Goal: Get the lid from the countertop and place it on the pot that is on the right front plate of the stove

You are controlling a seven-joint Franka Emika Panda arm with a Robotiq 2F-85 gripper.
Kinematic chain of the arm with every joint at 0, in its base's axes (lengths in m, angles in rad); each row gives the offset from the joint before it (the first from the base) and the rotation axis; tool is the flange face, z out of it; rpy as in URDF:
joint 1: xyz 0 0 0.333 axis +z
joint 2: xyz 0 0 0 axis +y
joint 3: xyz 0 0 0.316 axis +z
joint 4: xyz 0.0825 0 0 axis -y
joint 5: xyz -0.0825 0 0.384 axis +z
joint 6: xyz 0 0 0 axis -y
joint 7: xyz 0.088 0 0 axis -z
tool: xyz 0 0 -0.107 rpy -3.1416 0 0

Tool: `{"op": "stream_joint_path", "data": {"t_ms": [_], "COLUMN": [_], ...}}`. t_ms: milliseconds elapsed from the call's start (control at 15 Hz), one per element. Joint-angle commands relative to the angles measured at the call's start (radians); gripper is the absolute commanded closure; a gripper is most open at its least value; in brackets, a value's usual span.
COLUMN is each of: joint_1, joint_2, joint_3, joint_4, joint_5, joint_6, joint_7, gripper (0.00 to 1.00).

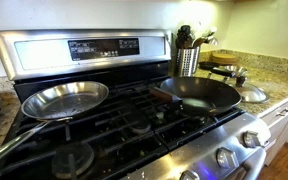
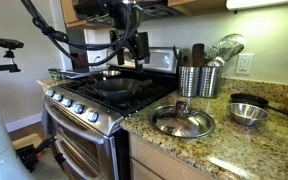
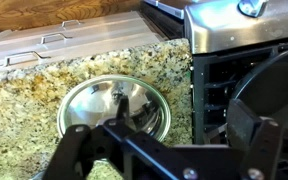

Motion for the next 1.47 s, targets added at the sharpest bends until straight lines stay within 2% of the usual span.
{"op": "stream_joint_path", "data": {"t_ms": [0, 733, 1067, 1400], "joint_1": [-0.010, -0.010, -0.021, -0.039], "joint_2": [0.002, 0.002, 0.091, 0.262], "joint_3": [0.009, 0.009, -0.004, -0.006], "joint_4": [0.002, 0.002, 0.067, 0.150], "joint_5": [0.008, 0.008, 0.001, -0.003], "joint_6": [-0.002, -0.002, 0.034, 0.102], "joint_7": [-0.006, -0.006, 0.000, 0.012], "gripper": [0.00, 0.00, 0.00, 0.00]}}
